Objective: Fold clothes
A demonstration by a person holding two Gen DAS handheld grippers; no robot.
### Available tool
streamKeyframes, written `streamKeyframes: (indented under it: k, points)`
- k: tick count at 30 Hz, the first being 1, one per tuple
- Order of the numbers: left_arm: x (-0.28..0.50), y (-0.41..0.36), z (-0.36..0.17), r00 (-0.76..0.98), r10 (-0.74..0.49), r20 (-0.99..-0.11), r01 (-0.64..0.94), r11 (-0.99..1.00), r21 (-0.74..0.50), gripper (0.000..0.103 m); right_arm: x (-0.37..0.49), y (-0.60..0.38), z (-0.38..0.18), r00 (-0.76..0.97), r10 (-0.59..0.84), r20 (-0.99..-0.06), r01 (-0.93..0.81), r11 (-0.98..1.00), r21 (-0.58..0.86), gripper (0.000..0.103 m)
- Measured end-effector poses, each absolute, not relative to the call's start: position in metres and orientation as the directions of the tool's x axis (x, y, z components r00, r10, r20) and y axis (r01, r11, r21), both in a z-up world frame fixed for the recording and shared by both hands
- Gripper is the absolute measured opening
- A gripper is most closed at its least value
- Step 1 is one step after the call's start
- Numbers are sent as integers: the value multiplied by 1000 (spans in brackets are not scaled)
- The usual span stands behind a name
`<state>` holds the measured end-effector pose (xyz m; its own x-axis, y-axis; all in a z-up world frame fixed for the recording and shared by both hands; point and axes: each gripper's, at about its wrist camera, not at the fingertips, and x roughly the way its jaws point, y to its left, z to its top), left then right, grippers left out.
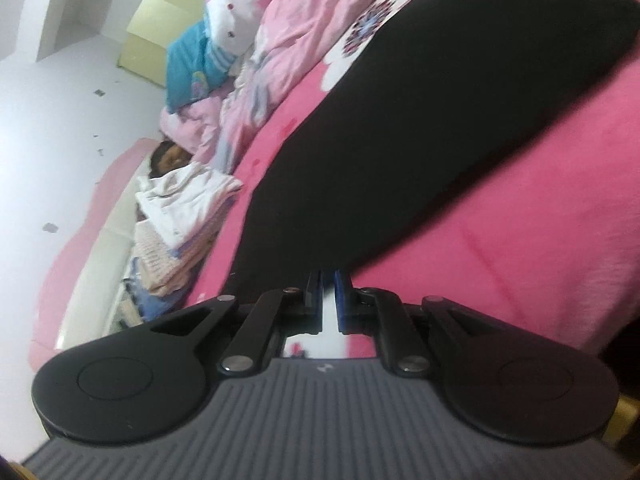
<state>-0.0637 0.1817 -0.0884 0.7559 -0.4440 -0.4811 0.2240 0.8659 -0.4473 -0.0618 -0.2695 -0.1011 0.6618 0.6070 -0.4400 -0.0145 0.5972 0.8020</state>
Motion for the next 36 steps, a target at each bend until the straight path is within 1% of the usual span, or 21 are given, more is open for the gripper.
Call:
streamKeyframes:
  k: [2,4,5,9,11,14,16,18,20,23,24,26,32,34,36]
  points:
    - [-64,186,-94,746,-431,-508,195,871,-452,8,-62,-273,-105,668,587,-457,5,611,792,6]
    - [-68,192,-94,750,-426,-507,173,865,-471,9,-61,-274,-106,671,579,-463,9,618,786,6]
    - [-71,193,-91,762,-409,-502,165,872,-460,9,-60,-273,-105,673,576,-463,1,626,780,6]
    - [-83,197,-77,806,-350,-478,139,896,-421,10,-59,-259,-92,684,564,-462,-87,692,716,6]
    - [-80,187,-67,812,-369,-452,183,897,-403,11,-56,-249,-87,685,567,-458,-146,722,676,7]
    - [-67,160,-59,797,-406,-447,255,898,-360,15,-50,-225,-81,691,567,-449,-237,764,600,6]
    - [-57,152,-68,784,-394,-479,235,903,-359,15,-46,-207,-78,712,543,-445,-293,806,515,6]
    - [-46,145,-77,770,-383,-511,215,909,-358,15,-46,-197,-80,733,497,-464,-322,855,407,6]
    - [-36,137,-85,754,-371,-542,194,914,-355,4,-49,-194,-83,749,449,-487,-327,890,318,4]
    - [-37,145,-90,747,-396,-534,182,895,-408,4,-60,-210,-87,757,382,-530,-282,923,263,3]
    - [-39,148,-91,746,-401,-531,184,891,-415,4,-60,-209,-87,758,379,-531,-286,925,251,3]
    - [-41,150,-92,748,-404,-527,194,892,-409,4,-56,-198,-83,757,397,-519,-319,918,237,6]
    - [-39,149,-89,747,-406,-527,190,889,-416,6,-45,-165,-72,749,451,-485,-413,891,191,6]
    - [-42,149,-86,752,-391,-531,190,900,-393,6,-41,-153,-69,745,470,-473,-443,879,175,6]
    - [-48,150,-81,774,-333,-539,166,928,-334,9,-36,-148,-82,724,467,-509,-447,878,171,6]
